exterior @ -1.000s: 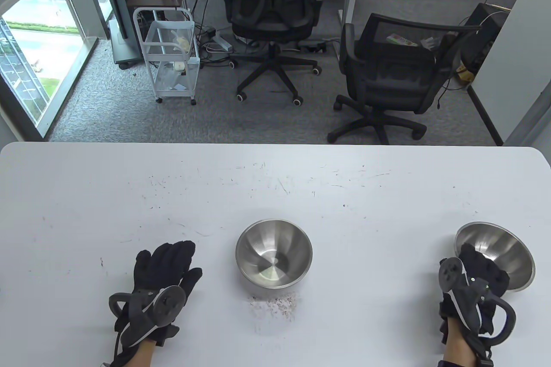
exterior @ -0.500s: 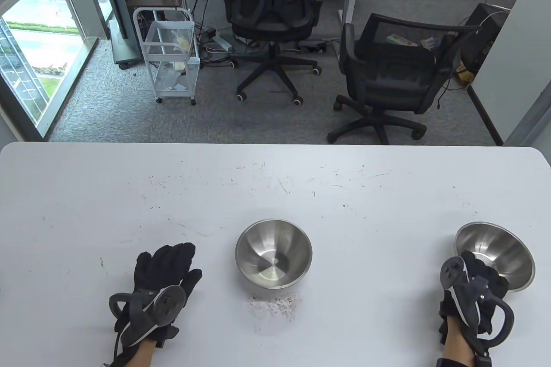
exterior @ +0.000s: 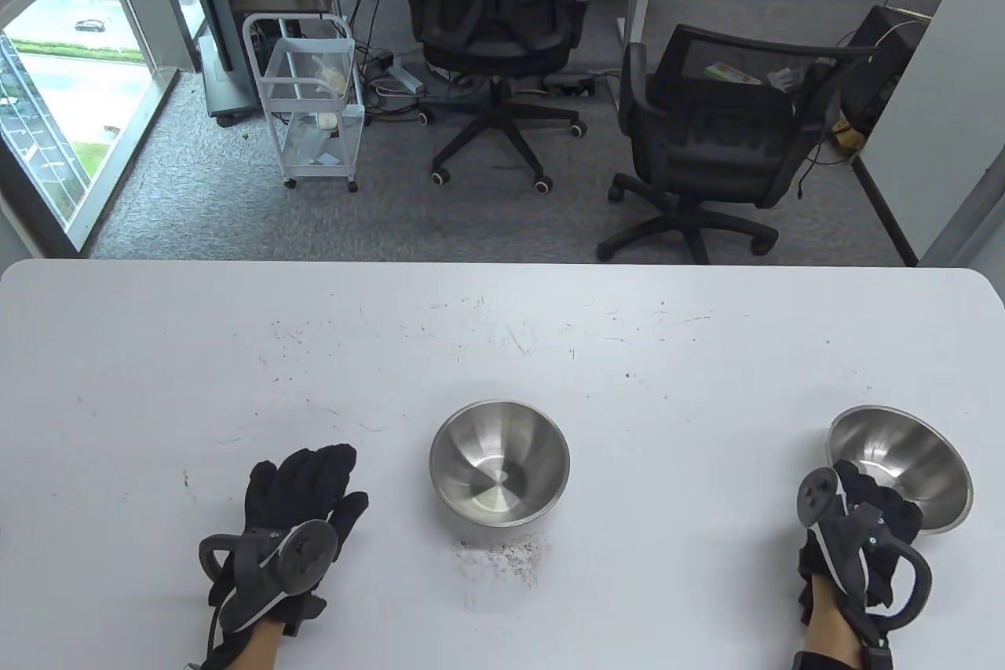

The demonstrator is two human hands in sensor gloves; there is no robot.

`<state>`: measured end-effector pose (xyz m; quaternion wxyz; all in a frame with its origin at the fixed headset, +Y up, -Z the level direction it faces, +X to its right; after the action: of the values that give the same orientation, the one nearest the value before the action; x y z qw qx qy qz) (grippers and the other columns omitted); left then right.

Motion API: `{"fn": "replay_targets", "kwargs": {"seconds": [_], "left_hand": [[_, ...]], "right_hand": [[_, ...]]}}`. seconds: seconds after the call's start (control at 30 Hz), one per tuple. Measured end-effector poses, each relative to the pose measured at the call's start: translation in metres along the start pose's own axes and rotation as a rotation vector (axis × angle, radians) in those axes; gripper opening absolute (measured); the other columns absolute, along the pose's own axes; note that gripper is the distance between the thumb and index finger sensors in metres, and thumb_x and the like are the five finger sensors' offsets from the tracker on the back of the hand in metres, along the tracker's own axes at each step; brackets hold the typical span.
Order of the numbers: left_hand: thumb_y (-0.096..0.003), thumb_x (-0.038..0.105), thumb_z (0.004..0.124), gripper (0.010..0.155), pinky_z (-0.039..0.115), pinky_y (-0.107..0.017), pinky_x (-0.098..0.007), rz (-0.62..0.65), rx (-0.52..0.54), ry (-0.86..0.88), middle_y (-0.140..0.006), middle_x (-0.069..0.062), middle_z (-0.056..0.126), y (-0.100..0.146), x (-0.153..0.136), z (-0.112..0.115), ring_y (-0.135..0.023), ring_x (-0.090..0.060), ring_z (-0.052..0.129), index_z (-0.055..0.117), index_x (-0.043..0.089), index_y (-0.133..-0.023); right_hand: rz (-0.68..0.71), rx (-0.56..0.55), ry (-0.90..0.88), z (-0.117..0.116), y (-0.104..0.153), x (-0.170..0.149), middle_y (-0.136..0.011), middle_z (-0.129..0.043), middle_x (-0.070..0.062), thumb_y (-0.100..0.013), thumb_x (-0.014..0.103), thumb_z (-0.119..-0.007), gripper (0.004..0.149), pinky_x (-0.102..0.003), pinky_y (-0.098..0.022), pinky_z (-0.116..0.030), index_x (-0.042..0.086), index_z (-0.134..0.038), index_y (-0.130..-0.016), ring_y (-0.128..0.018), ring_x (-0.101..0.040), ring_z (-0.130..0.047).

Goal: Nest mixing bowl into mixing bowl

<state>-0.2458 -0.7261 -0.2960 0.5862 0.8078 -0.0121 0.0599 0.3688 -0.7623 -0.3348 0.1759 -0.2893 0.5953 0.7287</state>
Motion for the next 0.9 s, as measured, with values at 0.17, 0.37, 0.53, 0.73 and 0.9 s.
{"fn": "replay_targets", "kwargs": {"seconds": [0.17, 0.37, 0.53, 0.73, 0.9], "left_hand": [[-0.0510, 0.061, 0.066, 0.066, 0.058, -0.077, -0.062, -0.004, -0.001, 0.003, -0.111, 0.007, 0.081, 0.000, -0.001, 0.000, -0.104, -0.024, 0.079, 0.064, 0.036, -0.112], [-0.0510, 0.061, 0.066, 0.066, 0.059, -0.077, -0.062, -0.008, -0.009, 0.008, -0.111, 0.007, 0.081, 0.000, -0.001, 0.001, -0.104, -0.024, 0.079, 0.064, 0.036, -0.112], [-0.0511, 0.061, 0.066, 0.066, 0.059, -0.077, -0.062, -0.009, -0.011, 0.011, -0.112, 0.007, 0.081, 0.000, -0.002, 0.001, -0.104, -0.024, 0.079, 0.063, 0.036, -0.112], [-0.0509, 0.061, 0.066, 0.066, 0.059, -0.077, -0.062, -0.008, -0.009, 0.014, -0.112, 0.007, 0.081, -0.001, -0.002, 0.001, -0.104, -0.024, 0.079, 0.064, 0.036, -0.112], [-0.0509, 0.061, 0.066, 0.066, 0.059, -0.077, -0.062, -0.008, -0.010, 0.018, -0.111, 0.007, 0.081, -0.001, -0.003, 0.002, -0.104, -0.024, 0.079, 0.064, 0.036, -0.112]], "right_hand": [[0.044, -0.047, 0.022, 0.009, 0.005, 0.011, -0.073, -0.110, 0.023, -0.051, 0.034, -0.087, 0.026, -0.054, -0.064, -0.073, 0.042, -0.094, -0.075, -0.070, -0.019, -0.108], [0.133, -0.103, 0.038, 0.024, 0.018, 0.032, -0.074, -0.109, 0.023, -0.050, 0.034, -0.086, 0.027, -0.054, -0.064, -0.073, 0.042, -0.093, -0.075, -0.071, -0.019, -0.107], [0.224, -0.154, 0.022, 0.042, 0.034, 0.055, -0.074, -0.109, 0.023, -0.050, 0.034, -0.086, 0.027, -0.054, -0.064, -0.073, 0.042, -0.093, -0.076, -0.072, -0.020, -0.107], [0.357, -0.220, -0.010, 0.070, 0.063, 0.089, -0.075, -0.109, 0.023, -0.050, 0.034, -0.086, 0.028, -0.054, -0.064, -0.074, 0.042, -0.093, -0.076, -0.072, -0.019, -0.107], [0.484, -0.273, -0.071, 0.097, 0.094, 0.121, -0.075, -0.108, 0.024, -0.050, 0.034, -0.086, 0.028, -0.053, -0.064, -0.073, 0.042, -0.092, -0.076, -0.072, -0.019, -0.107]]}}
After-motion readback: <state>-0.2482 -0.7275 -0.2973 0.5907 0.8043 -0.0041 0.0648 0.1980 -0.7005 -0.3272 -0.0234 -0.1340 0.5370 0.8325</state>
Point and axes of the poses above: the tracker on the back of each hand, its own x axis roughly to the thumb side, its own y axis roughly from the fingertips to the wrist, z = x × y, the point moved 2 cm from there along -y, roughly from the wrist to the fingertips
